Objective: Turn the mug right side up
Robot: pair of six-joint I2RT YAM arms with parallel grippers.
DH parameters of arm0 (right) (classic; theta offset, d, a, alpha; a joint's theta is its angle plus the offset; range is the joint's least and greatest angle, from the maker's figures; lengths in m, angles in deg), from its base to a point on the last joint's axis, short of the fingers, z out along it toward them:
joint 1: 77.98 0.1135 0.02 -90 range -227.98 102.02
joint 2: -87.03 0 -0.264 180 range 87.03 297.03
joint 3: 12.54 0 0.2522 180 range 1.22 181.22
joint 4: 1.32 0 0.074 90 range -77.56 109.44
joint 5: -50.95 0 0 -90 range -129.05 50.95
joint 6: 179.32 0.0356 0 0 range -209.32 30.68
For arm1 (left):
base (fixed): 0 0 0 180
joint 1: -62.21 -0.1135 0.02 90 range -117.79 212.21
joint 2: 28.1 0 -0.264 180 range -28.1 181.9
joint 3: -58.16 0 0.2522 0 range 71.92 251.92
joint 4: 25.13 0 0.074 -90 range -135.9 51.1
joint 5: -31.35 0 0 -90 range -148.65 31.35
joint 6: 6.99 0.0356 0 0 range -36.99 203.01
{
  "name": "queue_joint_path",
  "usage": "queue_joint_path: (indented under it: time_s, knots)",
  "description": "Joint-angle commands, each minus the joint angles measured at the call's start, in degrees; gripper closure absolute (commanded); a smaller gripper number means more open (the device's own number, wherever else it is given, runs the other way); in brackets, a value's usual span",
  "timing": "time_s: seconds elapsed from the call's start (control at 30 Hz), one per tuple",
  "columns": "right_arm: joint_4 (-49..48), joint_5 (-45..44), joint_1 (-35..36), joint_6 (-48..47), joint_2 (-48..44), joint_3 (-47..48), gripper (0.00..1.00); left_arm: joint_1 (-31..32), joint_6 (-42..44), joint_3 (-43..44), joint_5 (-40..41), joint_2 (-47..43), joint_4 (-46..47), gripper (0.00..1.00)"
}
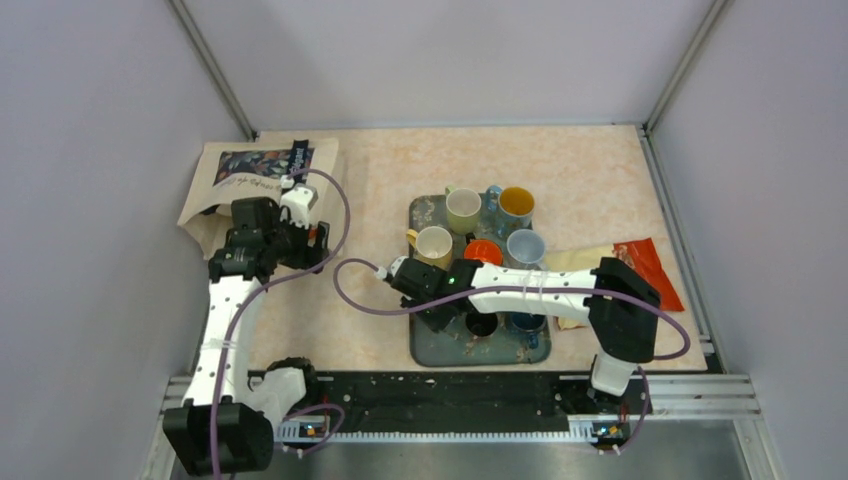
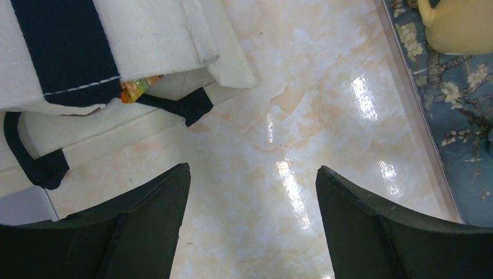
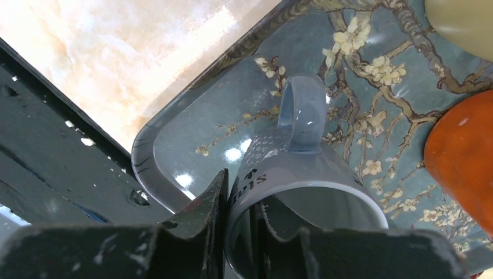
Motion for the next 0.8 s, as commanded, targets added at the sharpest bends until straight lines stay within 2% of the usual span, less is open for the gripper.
queue_joint_path:
  time_s: [0.0, 0.07, 0.13, 0.2, 0.33, 0.47, 0.57, 0.63, 0.77]
  knots:
    - [-1.4, -1.27, 0.46, 1.26, 0.06, 1.11, 0.98, -0.96, 1.38, -3.14, 0.14, -1.88, 5.41, 0.16]
    - [-0.96, -1.63, 0.38, 1.23, 0.11, 1.78, 0.76, -1.11, 1.59, -4.43, 0.15, -1.93, 6.67, 0.16]
    - [0.43, -2.26, 0.4, 1.04, -0.52, 3.08, 0.61, -1.36, 1.66, -5.29, -0.17, -1.95, 7.78, 0.16]
    - [1.2, -3.14, 0.43, 0.61, -1.66, 4.21, 0.48, -1.5, 1.47, -5.86, -0.43, -1.94, 8.65, 0.16]
    - [1.7, -4.65, 0.31, -1.07, -4.93, 7.09, 0.29, -1.67, 1.2, -6.14, -0.79, -1.83, 9.85, 0.15]
    - [2.13, -3.9, -2.32, -3.26, -8.63, 10.14, 0.17, -1.87, 0.64, -6.34, 0.26, -1.79, 12.3, 0.13]
    - [1.35, -2.91, -7.69, -5.1, -11.37, 11.71, 0.07, -1.84, 0.41, -6.65, -0.03, -1.53, 15.91, 0.09]
    - [-0.69, -1.86, -12.7, -5.75, -13.48, 11.45, 0.03, -1.86, -0.43, -7.46, -0.05, -1.43, 19.6, 0.02]
    - [-8.1, 4.12, -27.21, -6.47, -18.93, 7.36, 0.01, -1.81, -3.64, -10.74, 0.86, -0.34, 30.3, 0.01]
